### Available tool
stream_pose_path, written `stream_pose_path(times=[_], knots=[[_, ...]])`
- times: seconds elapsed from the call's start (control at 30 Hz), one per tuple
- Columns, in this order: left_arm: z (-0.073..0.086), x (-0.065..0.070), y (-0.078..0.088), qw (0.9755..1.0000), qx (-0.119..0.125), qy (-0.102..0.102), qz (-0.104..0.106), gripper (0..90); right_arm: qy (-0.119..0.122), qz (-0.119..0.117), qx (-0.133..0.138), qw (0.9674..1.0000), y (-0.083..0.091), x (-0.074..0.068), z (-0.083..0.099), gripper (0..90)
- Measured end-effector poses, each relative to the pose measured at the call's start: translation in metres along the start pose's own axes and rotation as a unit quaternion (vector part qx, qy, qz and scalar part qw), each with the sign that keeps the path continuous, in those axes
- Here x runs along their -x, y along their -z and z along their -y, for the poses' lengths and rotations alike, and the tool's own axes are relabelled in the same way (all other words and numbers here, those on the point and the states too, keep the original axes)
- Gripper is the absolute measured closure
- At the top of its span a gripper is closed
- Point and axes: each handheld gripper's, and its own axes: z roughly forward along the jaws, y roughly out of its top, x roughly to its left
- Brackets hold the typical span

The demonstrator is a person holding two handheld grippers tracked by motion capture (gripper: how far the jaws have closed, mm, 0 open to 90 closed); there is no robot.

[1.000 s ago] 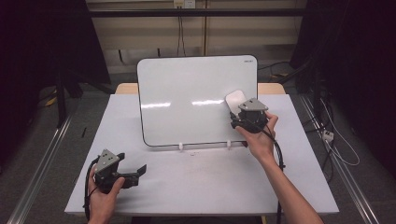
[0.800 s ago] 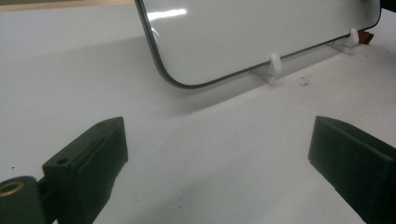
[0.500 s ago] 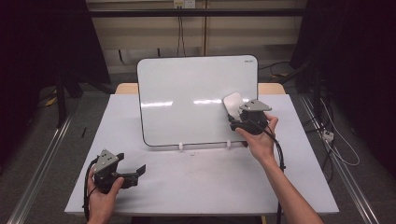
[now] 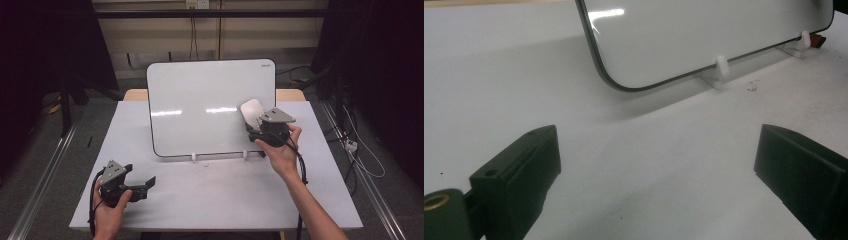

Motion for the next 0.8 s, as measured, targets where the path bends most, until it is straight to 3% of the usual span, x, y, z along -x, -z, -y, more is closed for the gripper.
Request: stream_pose_path(times=[0.2, 0.8], knots=[[-0.001, 0.0, 0.001, 1.0, -0.001, 0.0, -0.002, 4.7, 0.005, 0.0, 0.012, 0.9999, 0.009, 0.002, 0.001, 31.6], [0.0, -0.001, 0.001, 1.0, -0.001, 0.002, -0.001, 4.7, 0.012, -0.001, 0.003, 0.9999, 0.025, 0.01, 0.024, 31.6]])
